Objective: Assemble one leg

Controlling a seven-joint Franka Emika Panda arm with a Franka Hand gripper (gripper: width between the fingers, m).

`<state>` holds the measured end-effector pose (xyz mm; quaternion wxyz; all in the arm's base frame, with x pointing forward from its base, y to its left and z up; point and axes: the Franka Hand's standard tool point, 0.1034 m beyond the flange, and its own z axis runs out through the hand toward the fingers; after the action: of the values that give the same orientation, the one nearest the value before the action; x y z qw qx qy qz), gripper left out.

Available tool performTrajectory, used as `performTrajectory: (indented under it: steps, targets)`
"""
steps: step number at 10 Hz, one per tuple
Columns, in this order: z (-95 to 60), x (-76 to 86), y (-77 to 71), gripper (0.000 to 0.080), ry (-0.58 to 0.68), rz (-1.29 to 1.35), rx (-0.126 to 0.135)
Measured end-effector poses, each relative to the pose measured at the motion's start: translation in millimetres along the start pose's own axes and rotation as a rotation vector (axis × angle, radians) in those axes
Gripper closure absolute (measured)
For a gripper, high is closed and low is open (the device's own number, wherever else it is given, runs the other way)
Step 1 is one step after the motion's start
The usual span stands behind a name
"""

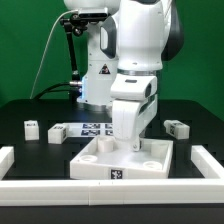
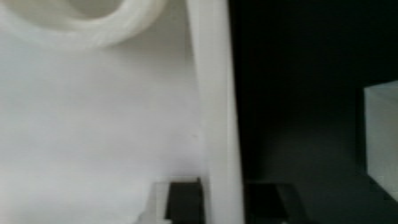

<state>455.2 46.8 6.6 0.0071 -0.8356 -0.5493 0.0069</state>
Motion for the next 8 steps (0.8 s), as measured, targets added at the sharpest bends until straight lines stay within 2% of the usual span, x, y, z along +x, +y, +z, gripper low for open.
performTrajectory:
  steps: [6,8]
  targets:
    - [0.0,-0.3,0.1,0.0742,0.000,-0.002,0.000]
    - [-2.1,-0.8,4.6,0.0742,-0.017,-0.247,0.005]
